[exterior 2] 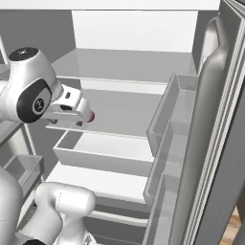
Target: Grab the onion and garlic from the fridge, place them in the blender, close the lid, and turn on the blender to create a marinade.
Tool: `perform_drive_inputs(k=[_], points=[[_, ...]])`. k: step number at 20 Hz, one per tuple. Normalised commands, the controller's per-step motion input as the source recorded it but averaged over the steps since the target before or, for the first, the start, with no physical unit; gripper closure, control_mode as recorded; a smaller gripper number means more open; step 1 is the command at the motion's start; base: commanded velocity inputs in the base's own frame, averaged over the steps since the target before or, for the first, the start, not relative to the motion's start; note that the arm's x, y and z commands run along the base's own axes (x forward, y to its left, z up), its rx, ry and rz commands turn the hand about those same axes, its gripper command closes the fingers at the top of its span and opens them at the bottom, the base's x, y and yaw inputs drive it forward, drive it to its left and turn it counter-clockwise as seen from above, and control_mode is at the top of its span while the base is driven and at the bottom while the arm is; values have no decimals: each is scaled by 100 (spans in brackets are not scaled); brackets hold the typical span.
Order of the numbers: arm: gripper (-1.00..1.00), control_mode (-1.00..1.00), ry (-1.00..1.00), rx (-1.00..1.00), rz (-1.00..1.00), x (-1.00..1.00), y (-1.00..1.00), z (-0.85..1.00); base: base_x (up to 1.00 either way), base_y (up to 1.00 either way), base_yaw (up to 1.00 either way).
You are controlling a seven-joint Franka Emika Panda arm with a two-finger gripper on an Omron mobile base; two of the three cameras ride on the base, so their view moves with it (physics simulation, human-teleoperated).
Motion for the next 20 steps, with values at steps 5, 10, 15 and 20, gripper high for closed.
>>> perform_drive_inputs(k=[5,10,15,20], points=[[-100,-100,-5,3,1,57,0,-14,0,0,0],[-100,-100,-4,2,3,47,0,-33,0,0,0],[-100,-100,0,6,2,46,1,-22,0,0,0],[-100,-100,4,13,3,59,8,-20,0,0,0]])
